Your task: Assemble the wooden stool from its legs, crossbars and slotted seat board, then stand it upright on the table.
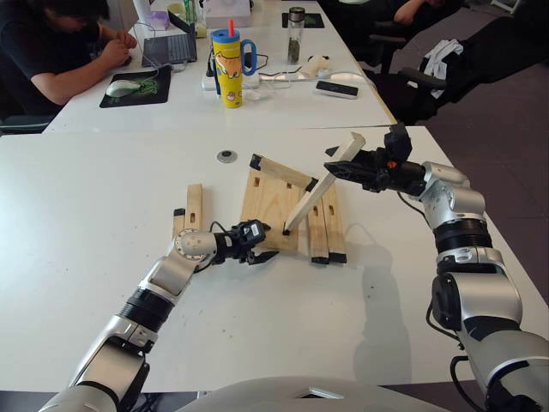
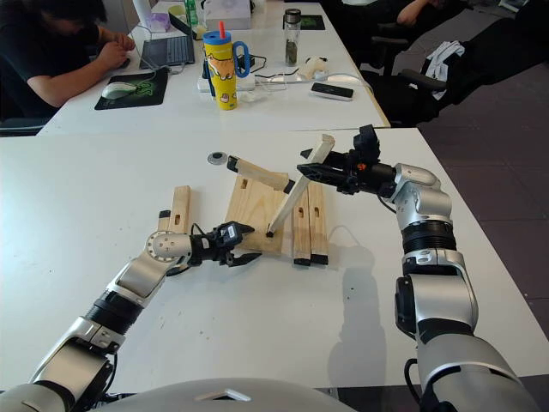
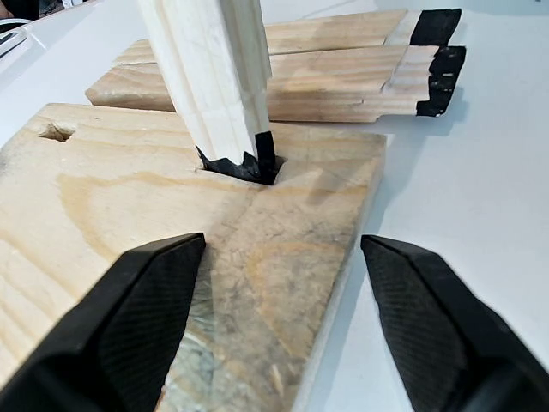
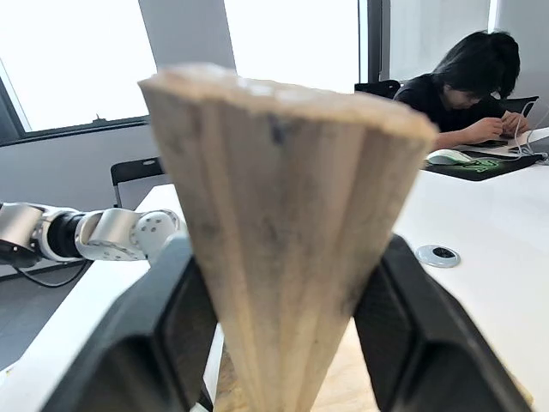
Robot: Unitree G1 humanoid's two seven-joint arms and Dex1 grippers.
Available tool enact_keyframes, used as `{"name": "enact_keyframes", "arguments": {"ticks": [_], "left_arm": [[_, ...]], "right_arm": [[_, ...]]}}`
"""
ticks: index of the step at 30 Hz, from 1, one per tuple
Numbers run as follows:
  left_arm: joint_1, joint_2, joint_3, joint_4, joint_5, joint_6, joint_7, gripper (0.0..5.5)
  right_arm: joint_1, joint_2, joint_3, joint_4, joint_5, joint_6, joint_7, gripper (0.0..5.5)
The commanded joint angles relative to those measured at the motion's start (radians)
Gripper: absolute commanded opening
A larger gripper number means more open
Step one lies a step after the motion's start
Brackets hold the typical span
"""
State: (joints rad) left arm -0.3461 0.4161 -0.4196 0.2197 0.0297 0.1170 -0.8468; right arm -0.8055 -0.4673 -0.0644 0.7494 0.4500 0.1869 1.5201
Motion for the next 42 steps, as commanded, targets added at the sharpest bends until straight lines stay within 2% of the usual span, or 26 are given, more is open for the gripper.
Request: {"name": "enact_keyframes", "arguments": {"ticks": [1,6,11,17,18,24,25,32,36,39,42], "left_arm": [[0.161,0.034,-0.087,0.065,0.053,0.141,-0.035,3.37],[0.205,0.017,-0.082,0.003,0.037,0.173,0.006,3.37],[0.239,0.013,-0.081,-0.050,0.015,0.214,0.031,3.37],[0.254,0.004,-0.080,-0.057,0.006,0.233,0.049,3.37],[0.253,0.002,-0.081,-0.054,0.007,0.233,0.051,3.37],[0.244,-0.017,-0.075,-0.007,0.003,0.226,0.073,3.37],[0.243,-0.022,-0.073,0.007,0.005,0.226,0.082,3.37],[0.206,-0.085,-0.034,0.116,0.027,0.236,0.182,3.37],[0.195,-0.094,-0.019,0.183,0.047,0.242,0.241,3.37],[0.187,-0.090,-0.028,0.214,0.059,0.234,0.257,3.37],[0.186,-0.085,-0.037,0.230,0.058,0.222,0.252,3.37]], "right_arm": [[0.014,-0.021,0.108,-0.114,-0.125,-0.049,-0.016,2.05],[0.181,0.002,0.195,-0.275,-0.179,-0.002,-0.148,2.05],[0.342,0.002,0.206,-0.320,-0.179,-0.011,-0.235,2.05],[0.287,0.014,0.180,-0.276,-0.109,-0.005,-0.232,2.05],[0.271,0.017,0.172,-0.280,-0.093,-0.004,-0.223,2.41],[0.230,0.029,0.116,-0.279,-0.054,-0.005,-0.238,3.22],[0.238,0.020,0.116,-0.288,-0.048,0.011,-0.225,3.40],[0.360,-0.190,0.115,-0.232,-0.157,-0.035,-0.158,3.40],[0.208,-0.212,-0.021,-0.193,-0.018,0.085,-0.164,2.70],[0.092,-0.160,-0.163,-0.344,0.240,0.322,-0.227,2.20],[-0.023,-0.066,-0.282,-0.560,0.580,0.512,-0.418,1.72]]}}
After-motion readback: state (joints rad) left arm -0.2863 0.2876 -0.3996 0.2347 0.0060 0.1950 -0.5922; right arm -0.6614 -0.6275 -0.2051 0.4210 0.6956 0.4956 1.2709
